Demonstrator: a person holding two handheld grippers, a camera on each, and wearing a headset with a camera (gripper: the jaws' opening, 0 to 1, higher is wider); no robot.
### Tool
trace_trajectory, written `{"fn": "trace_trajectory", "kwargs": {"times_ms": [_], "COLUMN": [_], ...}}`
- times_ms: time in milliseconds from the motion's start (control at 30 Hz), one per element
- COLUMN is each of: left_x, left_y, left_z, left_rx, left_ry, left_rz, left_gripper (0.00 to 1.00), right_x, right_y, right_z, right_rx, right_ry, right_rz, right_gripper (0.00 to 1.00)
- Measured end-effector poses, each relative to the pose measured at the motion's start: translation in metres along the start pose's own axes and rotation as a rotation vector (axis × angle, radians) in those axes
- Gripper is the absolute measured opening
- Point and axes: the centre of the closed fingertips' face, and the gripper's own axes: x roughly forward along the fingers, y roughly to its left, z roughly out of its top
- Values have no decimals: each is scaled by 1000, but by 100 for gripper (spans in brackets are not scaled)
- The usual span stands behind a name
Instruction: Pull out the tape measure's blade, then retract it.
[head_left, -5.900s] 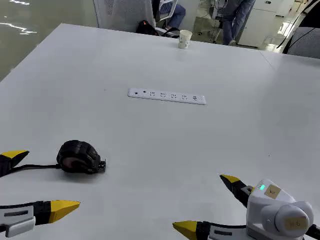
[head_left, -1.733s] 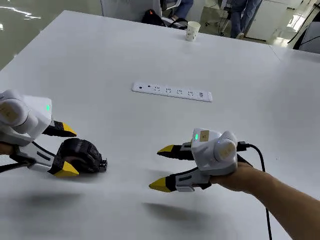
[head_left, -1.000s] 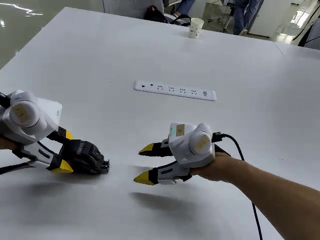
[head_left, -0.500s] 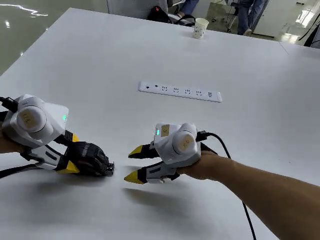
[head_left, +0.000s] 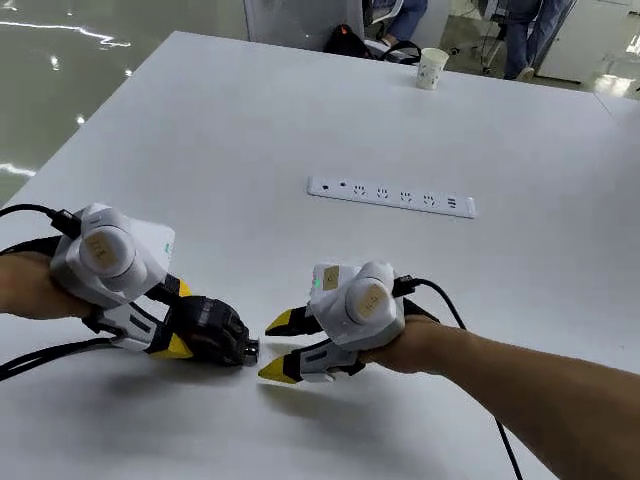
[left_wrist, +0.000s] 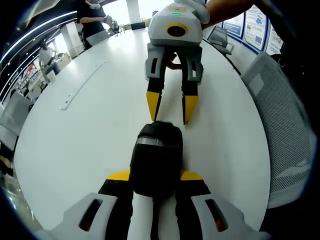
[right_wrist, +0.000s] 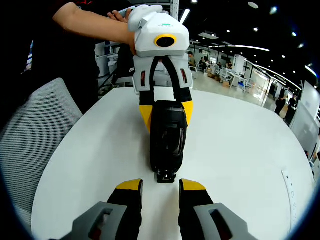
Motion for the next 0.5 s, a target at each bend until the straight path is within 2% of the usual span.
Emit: {"fn": "trace_trajectory", "kwargs": {"times_ms": [133, 500], "left_x": [0, 1], "left_y": [0, 1], "left_z": [0, 0], "left_rx": [-2, -8], "left_ry": [-2, -8], "left_rz": [-3, -5], "left_gripper": [27, 27], "right_x": [6, 12], "right_y": [2, -3], "right_z": [-1, -3], "right_rx": [-7, -20], "right_ry": [16, 37], "right_rz": [16, 4], "right_gripper": [24, 17]}}
